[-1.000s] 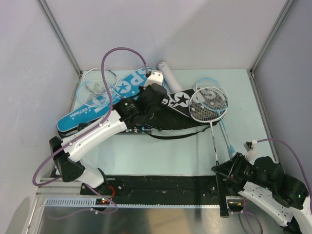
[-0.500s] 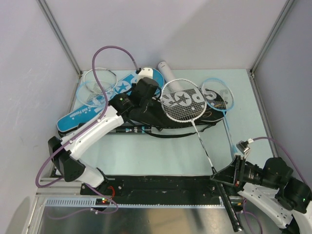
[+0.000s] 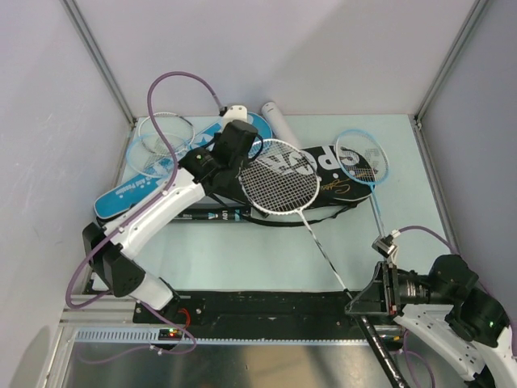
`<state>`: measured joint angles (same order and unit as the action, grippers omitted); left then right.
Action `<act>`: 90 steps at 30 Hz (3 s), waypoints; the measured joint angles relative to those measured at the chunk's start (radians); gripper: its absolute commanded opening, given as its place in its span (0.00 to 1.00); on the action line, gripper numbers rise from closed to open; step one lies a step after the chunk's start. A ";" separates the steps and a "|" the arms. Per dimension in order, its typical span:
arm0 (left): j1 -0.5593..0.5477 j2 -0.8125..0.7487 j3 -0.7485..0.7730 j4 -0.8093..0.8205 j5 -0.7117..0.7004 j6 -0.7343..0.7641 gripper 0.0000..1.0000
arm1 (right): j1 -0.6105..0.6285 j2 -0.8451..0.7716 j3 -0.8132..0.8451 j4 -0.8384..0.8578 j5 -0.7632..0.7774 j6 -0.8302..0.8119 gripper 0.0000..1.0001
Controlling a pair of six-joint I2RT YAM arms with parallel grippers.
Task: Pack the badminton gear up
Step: Place the racket in the racket bag.
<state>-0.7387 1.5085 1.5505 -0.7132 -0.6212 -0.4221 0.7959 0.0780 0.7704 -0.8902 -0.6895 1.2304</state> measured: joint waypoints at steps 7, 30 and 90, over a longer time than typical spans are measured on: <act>0.037 0.029 0.049 0.018 0.020 0.001 0.00 | -0.006 -0.039 -0.025 -0.009 -0.084 0.022 0.00; 0.076 -0.035 -0.016 0.085 0.156 0.003 0.00 | -0.013 -0.041 -0.041 -0.080 0.220 0.111 0.00; -0.016 -0.518 -0.547 0.394 0.569 -0.366 0.00 | -0.026 0.180 -0.168 0.320 0.939 0.133 0.00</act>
<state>-0.7547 0.9905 1.0031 -0.3191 -0.0521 -0.7883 0.7704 0.2577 0.6022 -0.5705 0.2497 1.3632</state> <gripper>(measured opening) 0.006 0.293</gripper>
